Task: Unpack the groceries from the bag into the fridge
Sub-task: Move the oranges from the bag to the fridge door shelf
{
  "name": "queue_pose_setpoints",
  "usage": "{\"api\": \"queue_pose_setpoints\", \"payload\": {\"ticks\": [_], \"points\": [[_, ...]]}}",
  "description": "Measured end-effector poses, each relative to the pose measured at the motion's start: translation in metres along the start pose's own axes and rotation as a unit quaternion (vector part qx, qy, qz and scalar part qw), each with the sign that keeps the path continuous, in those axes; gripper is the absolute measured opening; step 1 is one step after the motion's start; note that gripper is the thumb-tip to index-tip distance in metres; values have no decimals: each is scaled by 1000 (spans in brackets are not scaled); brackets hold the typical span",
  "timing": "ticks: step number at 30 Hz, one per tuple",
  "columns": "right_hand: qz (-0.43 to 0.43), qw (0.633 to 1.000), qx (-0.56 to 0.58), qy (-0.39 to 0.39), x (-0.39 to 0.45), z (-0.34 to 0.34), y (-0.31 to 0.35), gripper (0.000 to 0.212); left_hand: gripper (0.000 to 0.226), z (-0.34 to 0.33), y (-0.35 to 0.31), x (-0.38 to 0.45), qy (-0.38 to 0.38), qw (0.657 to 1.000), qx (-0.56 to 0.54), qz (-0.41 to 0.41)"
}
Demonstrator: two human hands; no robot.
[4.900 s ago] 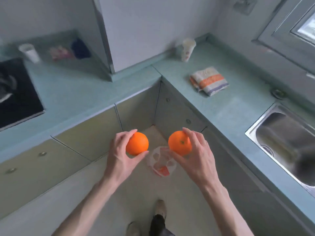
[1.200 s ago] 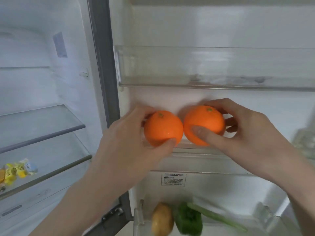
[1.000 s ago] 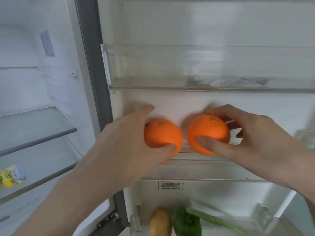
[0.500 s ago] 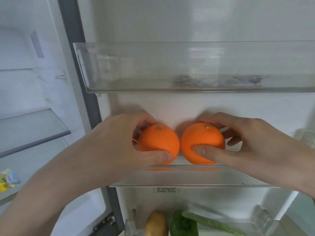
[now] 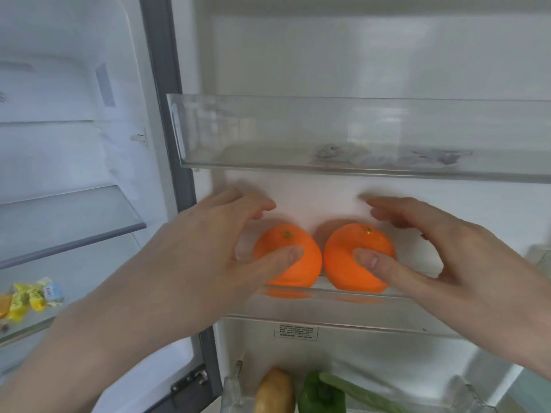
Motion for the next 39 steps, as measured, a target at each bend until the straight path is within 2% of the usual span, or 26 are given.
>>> {"api": "queue_pose_setpoints", "payload": {"ticks": [6, 10, 16, 23, 27, 34, 39], "points": [[19, 996, -52, -65, -26, -6, 15, 69, 53, 2, -8, -27, -80, 996, -10, -33], [33, 975, -126, -180, -60, -5, 42, 67, 47, 1, -14, -46, -111, 989, -43, -87], [-41, 956, -178, -231, -113, -18, 74, 66, 49, -3, -19, -74, -126, 977, -58, -160], [-148, 926, -247, -243, -192, -28, 82, 68, 53, -30, -42, -113, -127, 957, -120, -230], [-209, 896, -309, -240, -248, -25, 81, 69, 52, -46, -78, -132, -88, 936, -211, -266], [-332, 833, -353, -266, -369, -5, 76, 70, 54, -80, -185, -184, -51, 884, -275, -374], [-439, 766, -368, -291, -483, 25, 71, 71, 56, -116, -276, -251, -3, 844, -301, -443]]}}
Point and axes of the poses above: each hand's wrist, its own x-axis towards the middle knuckle, its own z-axis out of the back of the hand, y = z × x, the point moved 8 cm from there along x, towards the middle knuckle, and after that the axes turned 4 degrees about y, right-handed, at the moved point
